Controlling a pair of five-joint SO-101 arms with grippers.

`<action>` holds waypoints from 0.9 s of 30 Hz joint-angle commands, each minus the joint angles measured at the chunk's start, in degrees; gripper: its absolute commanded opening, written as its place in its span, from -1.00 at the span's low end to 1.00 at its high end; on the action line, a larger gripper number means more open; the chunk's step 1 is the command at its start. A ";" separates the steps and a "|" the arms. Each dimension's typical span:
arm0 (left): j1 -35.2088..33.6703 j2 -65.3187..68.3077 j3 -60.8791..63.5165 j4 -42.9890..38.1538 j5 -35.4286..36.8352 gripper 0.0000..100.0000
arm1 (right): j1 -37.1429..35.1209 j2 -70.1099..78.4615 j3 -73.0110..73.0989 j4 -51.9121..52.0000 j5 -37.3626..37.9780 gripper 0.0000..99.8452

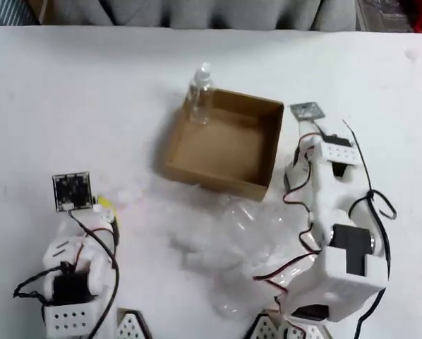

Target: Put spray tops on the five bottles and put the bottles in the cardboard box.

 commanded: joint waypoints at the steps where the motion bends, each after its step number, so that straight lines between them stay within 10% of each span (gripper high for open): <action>1: 0.40 -0.48 -0.18 -1.76 -0.70 -0.96 | 1.54 -5.93 -7.56 7.08 0.44 -0.96; 11: -4.79 -0.48 -0.18 -1.58 -0.79 -0.94 | -6.37 -16.57 -21.45 26.24 0.35 -0.97; 27: -23.96 -0.22 -0.18 1.58 -5.54 -0.92 | -50.95 -29.23 -21.27 30.02 -14.15 -0.96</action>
